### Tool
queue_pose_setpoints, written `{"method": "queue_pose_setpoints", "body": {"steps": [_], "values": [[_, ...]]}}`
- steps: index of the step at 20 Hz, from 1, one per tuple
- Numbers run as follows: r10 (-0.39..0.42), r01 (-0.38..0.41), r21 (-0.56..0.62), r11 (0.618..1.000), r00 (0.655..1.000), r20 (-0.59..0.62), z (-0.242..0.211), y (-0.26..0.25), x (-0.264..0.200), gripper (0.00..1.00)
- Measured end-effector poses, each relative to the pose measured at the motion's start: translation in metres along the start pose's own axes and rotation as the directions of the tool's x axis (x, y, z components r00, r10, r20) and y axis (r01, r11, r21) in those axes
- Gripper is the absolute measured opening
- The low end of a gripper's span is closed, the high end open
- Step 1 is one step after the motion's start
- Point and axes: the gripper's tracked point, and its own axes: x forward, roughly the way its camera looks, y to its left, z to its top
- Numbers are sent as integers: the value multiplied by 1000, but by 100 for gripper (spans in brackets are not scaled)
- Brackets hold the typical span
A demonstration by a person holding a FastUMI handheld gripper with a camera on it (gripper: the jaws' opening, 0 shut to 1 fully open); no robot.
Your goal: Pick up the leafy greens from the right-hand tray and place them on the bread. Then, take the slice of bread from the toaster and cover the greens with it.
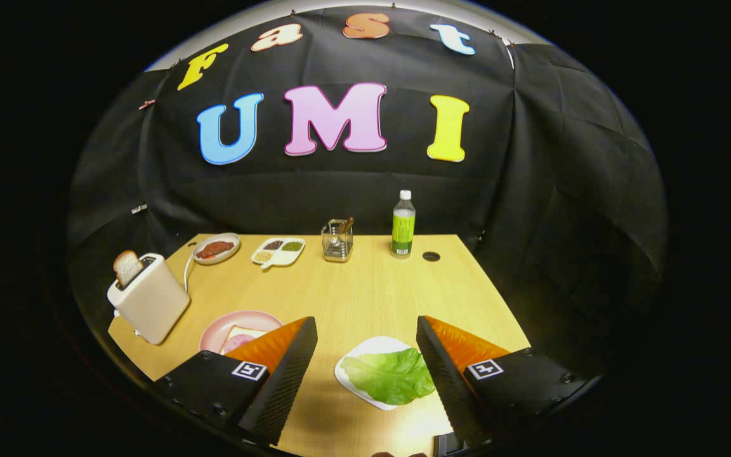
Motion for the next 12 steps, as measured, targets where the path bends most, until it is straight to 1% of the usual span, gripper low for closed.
{"method": "queue_pose_setpoints", "body": {"steps": [3, 6, 8, 12], "values": [[-8, 7, -22, 1000, 998, -62, -26, -15, 20, 98], [2, -4, -10, 1000, 991, -133, -51, -23, 38, 98], [5, -3, 7, 1000, 982, -189, -75, -27, 50, 98], [-3, 4, 2, 1000, 958, -285, -118, -34, 69, 98]]}}
